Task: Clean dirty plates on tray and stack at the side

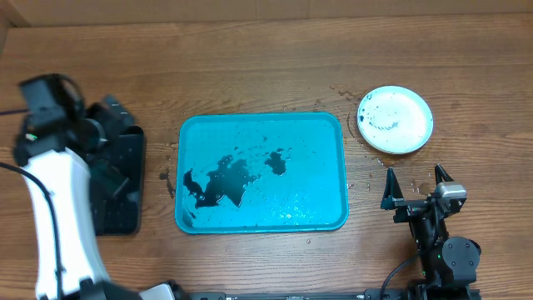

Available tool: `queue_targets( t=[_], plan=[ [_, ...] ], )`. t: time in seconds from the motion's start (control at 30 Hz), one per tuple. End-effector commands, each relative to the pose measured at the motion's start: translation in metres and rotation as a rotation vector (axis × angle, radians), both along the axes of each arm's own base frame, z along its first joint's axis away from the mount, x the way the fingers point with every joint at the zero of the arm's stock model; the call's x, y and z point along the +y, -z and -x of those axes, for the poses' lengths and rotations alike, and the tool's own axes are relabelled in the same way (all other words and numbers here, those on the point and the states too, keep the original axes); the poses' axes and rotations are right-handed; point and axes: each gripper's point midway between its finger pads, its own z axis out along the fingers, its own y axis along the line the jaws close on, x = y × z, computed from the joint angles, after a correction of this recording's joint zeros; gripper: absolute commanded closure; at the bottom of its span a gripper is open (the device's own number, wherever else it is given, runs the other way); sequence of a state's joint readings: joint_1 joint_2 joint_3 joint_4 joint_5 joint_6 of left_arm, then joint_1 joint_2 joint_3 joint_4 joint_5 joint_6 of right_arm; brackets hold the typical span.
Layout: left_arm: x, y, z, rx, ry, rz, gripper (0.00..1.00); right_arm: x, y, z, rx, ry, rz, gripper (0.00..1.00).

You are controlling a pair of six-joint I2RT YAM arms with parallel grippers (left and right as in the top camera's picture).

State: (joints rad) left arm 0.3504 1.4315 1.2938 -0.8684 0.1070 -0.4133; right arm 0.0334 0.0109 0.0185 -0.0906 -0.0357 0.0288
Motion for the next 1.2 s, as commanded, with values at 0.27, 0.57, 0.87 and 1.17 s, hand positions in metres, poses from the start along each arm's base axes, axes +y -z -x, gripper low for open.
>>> queue_targets(
  t=[0.27,0.57,0.87,1.17],
  plan=[
    [-0.115,-0.019,0.054,-0.174,0.480,-0.180,0.00,-0.003,0.002,0.000,-0.004,0.016,0.004,0.00],
    [-0.119,0.021,0.085,-0.262,0.555,-0.255,0.00,-0.003,0.002,0.000,-0.004,0.016,0.004,0.00],
    [-0.119,0.051,0.087,-0.483,0.520,-0.319,0.00,-0.003,0.002,0.000,-0.004,0.016,0.004,0.00],
    [-0.114,0.065,0.094,-0.642,0.471,-0.390,0.00,-0.003,0.002,0.000,-0.004,0.016,0.004,0.00]
  ],
)
